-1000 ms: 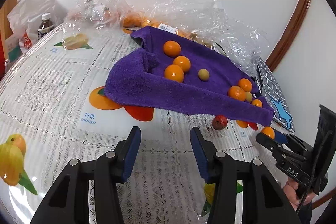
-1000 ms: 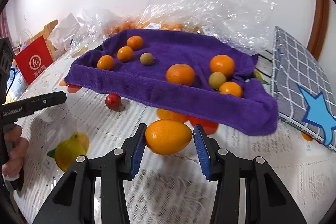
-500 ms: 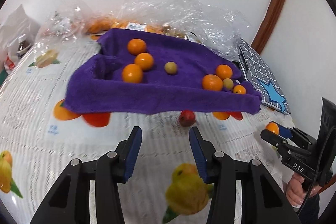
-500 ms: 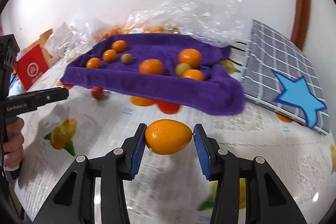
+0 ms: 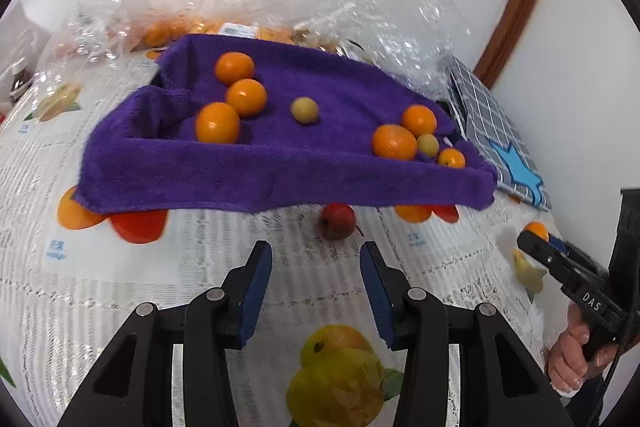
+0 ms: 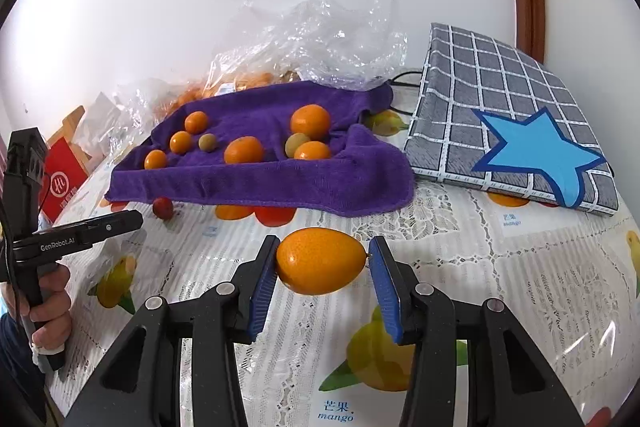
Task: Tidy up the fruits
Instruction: 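Grasp a small red fruit with the left tool while the right tool holds the oval orange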
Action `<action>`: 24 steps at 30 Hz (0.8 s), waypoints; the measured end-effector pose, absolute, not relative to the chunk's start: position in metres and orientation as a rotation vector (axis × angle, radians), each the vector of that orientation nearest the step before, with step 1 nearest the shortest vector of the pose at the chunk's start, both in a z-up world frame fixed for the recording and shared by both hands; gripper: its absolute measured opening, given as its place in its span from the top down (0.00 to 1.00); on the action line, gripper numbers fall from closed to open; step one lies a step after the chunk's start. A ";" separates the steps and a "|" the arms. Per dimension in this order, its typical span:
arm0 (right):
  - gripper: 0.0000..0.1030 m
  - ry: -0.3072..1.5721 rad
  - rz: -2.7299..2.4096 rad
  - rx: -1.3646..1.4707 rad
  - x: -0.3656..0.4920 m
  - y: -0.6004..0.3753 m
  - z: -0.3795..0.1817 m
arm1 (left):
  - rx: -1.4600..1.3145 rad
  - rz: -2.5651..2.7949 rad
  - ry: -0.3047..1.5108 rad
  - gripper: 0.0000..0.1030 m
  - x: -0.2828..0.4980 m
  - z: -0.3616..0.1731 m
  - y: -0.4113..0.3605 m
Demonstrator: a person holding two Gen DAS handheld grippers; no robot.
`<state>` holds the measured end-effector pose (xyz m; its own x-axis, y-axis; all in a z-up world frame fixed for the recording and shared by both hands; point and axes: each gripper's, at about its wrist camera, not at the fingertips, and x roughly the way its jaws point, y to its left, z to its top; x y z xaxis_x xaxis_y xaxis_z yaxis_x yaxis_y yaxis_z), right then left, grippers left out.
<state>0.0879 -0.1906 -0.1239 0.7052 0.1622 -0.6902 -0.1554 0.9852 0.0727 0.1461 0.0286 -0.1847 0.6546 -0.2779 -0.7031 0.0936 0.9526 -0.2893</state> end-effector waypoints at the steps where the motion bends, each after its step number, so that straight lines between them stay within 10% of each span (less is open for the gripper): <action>1: 0.56 0.770 0.179 0.007 0.088 -0.189 -0.124 | -0.226 -0.220 0.836 0.58 0.148 -0.184 0.025; 24: 0.56 0.789 0.195 0.026 0.092 -0.192 -0.127 | -0.251 -0.205 0.829 0.78 0.172 -0.186 0.010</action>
